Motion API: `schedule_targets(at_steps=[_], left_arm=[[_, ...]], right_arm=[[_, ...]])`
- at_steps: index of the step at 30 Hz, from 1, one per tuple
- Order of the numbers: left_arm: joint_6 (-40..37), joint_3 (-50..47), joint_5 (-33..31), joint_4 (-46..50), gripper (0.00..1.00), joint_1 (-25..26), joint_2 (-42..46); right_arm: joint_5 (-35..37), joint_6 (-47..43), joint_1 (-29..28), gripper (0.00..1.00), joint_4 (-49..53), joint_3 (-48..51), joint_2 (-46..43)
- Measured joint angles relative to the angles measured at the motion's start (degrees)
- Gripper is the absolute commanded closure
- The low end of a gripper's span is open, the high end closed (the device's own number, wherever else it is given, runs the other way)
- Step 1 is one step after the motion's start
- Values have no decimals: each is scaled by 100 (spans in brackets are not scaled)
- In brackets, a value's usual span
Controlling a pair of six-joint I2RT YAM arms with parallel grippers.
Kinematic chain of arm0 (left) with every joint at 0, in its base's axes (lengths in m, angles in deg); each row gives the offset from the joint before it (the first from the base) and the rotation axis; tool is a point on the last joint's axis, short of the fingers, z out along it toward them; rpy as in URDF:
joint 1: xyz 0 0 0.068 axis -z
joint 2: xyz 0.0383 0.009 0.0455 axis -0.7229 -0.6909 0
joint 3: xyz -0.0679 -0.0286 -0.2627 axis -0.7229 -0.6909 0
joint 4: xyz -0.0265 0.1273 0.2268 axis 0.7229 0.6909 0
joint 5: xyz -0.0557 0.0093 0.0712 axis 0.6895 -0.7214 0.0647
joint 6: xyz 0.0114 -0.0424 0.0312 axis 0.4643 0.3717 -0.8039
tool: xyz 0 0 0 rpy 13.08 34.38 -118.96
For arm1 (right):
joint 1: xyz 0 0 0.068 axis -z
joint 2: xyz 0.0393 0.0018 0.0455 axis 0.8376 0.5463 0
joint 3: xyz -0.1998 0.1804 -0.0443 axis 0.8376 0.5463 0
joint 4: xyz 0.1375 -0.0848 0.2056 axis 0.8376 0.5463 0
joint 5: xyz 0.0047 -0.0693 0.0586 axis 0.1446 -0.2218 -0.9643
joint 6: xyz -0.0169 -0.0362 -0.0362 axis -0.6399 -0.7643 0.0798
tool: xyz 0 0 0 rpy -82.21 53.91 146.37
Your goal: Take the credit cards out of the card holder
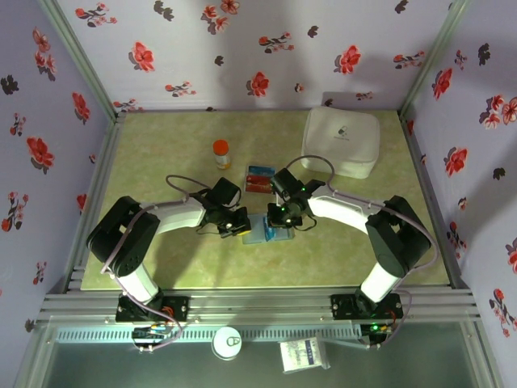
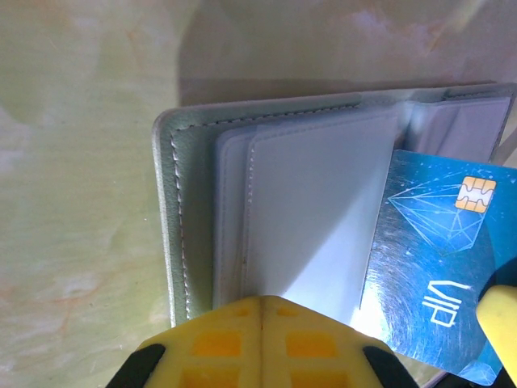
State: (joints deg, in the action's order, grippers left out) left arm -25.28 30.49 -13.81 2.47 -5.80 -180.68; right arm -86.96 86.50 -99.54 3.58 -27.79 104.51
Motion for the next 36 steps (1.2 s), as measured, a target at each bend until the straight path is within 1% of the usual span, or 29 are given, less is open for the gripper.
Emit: schedule_targets(at_steps=[3,8,11,14,17,20,25,28,32,36], left_arm=[[-20,0,2,0,100,0,-2],[-59,48,0,11,100,-13,-24],[-63,76,0,28,100,-37,-28],[-83,79,0,50,100,-42,-28],[-105,103,0,116,100,-42,-26],[-149,107,0,155,97,-44,0],[-225,107,-2,219,88,-74,203],[-254,107,-17,271,83,-92,417],[-361,96,-155,417,76,-142,807],[-463,-39,-260,509,71,-234,1305]], right_arm=[[42,15,-7,92,0,0,-2],[118,17,-15,92,13,0,-125],[219,-9,-15,93,114,-4,-341],[323,-238,-15,94,433,-197,-409],[459,-756,-15,94,876,-627,-385],[584,-1526,-15,94,1222,-1130,-282],[782,-3064,-15,93,1746,-1827,37],[852,-4079,28,95,2124,-2428,433],[931,-5305,140,95,2465,-3152,966],[986,-6262,337,95,2994,-4159,1635]])
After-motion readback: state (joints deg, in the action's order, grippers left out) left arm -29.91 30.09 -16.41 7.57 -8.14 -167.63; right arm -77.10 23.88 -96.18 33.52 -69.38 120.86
